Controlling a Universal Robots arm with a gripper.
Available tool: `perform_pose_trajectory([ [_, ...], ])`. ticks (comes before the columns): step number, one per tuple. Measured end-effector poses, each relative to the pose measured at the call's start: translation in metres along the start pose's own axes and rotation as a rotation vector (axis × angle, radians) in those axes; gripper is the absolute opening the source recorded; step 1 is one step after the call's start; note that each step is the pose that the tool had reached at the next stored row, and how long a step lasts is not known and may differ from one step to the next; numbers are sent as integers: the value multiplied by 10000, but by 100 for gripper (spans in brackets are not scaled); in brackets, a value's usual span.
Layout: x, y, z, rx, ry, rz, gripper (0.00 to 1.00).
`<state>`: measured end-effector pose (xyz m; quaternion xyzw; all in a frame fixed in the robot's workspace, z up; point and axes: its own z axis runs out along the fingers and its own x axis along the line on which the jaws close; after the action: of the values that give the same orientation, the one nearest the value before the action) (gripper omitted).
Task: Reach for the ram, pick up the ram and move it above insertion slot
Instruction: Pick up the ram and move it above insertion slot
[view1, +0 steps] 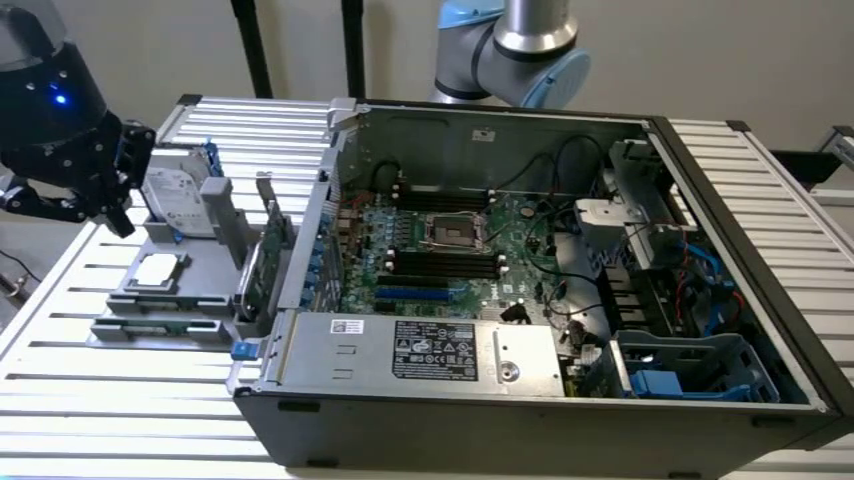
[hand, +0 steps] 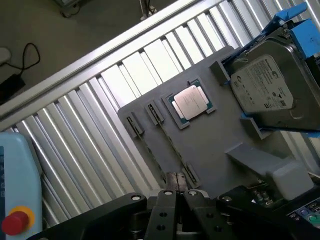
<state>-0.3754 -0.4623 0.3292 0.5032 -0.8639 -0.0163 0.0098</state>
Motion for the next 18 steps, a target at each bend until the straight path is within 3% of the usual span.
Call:
perform_pose_trajectory([
  [18,0,0,9,22,115,-3263,11],
])
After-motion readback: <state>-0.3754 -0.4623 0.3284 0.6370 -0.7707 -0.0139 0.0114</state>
